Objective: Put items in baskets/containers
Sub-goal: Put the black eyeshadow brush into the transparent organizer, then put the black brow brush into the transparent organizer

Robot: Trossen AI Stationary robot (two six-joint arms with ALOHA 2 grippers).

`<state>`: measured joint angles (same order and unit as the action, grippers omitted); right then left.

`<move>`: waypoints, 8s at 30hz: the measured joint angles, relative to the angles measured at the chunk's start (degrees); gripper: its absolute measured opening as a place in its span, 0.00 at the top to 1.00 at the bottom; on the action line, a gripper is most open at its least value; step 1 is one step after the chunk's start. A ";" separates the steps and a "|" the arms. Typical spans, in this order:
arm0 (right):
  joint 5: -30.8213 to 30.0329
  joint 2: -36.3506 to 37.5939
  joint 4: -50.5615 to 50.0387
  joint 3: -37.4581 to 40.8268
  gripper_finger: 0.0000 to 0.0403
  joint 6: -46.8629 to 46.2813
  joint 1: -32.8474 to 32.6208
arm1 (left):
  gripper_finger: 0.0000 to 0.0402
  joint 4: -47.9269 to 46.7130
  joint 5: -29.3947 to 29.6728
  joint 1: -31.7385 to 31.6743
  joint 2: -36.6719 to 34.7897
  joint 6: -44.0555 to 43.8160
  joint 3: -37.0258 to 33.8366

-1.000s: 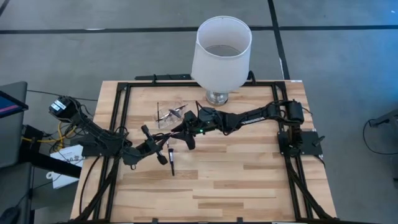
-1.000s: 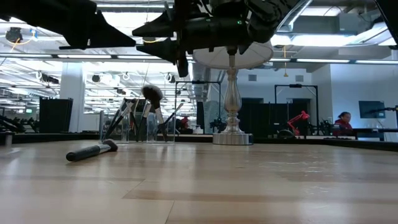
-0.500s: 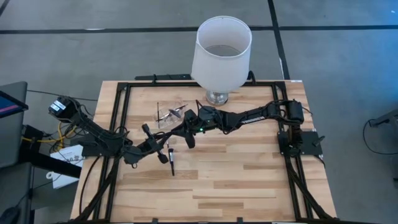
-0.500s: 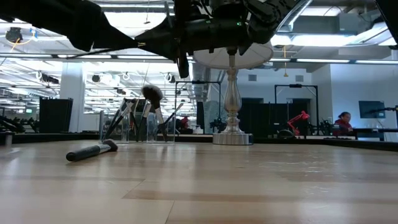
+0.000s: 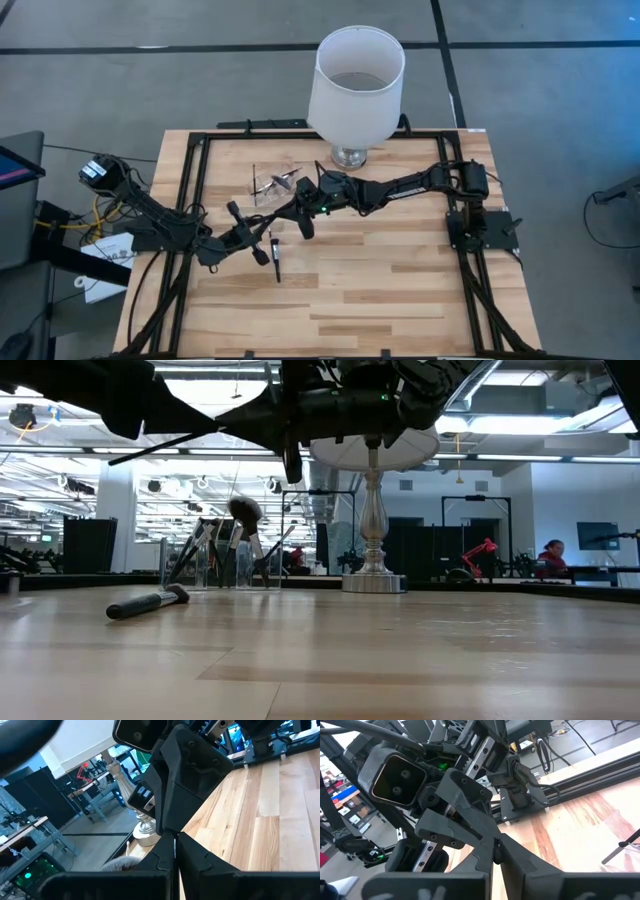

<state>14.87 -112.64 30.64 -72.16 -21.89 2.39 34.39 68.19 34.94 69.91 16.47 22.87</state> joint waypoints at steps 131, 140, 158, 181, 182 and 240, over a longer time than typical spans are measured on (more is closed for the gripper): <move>-31.84 -16.05 -103.87 -53.80 0.74 -7.44 -20.03 | 0.73 -16.20 -28.07 1.54 10.14 -75.77 -0.23; -34.94 -14.89 -104.08 -53.88 0.74 -7.49 -21.18 | 0.73 -24.09 -38.11 -7.62 10.88 -87.47 -0.22; -35.17 -14.93 -105.34 -53.88 0.74 -4.59 -20.26 | 0.77 -27.10 -50.55 -15.74 6.85 -81.06 2.25; -34.95 -14.97 -104.89 -53.88 0.74 -4.50 -20.26 | 0.77 -35.97 -50.06 -15.80 8.75 -87.86 1.03; -34.95 -14.97 -104.83 -53.88 0.74 -4.49 -20.26 | 0.77 -35.93 -49.43 -15.80 9.02 -87.86 1.03; -34.91 -14.97 -103.59 -53.83 0.74 -2.99 -19.87 | 0.72 -22.95 -28.17 -7.64 17.25 -67.23 -7.03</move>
<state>-20.03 -127.61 -72.95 -125.99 -24.88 -17.47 11.44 40.02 27.30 87.15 -50.76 15.85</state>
